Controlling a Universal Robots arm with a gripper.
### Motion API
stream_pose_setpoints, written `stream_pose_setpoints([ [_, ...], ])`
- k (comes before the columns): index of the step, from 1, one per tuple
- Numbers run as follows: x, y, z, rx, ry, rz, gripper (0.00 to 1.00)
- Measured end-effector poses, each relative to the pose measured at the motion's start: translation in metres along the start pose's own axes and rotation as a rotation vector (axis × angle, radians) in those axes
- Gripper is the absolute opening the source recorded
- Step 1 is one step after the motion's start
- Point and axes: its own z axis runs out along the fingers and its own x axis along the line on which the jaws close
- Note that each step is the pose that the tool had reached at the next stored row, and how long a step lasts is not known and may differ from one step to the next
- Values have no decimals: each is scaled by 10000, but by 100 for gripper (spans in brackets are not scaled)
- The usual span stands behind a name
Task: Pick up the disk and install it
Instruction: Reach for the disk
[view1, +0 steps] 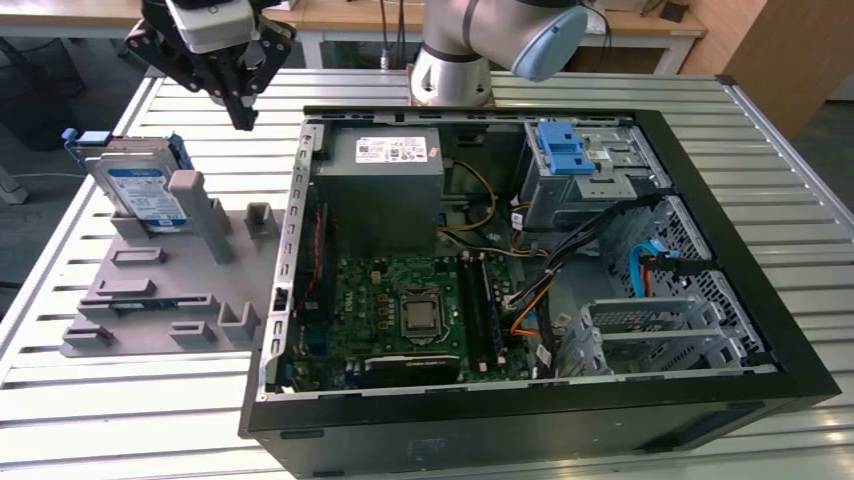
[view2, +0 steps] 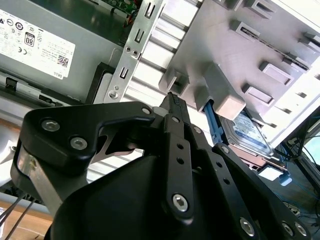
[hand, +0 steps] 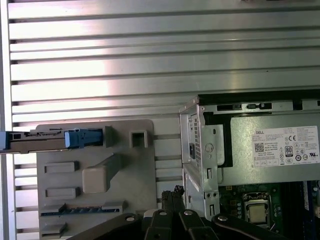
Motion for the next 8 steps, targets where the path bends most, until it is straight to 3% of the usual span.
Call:
stream_pose_setpoints([
  [8, 13, -1, 1, -1, 0, 0, 11],
])
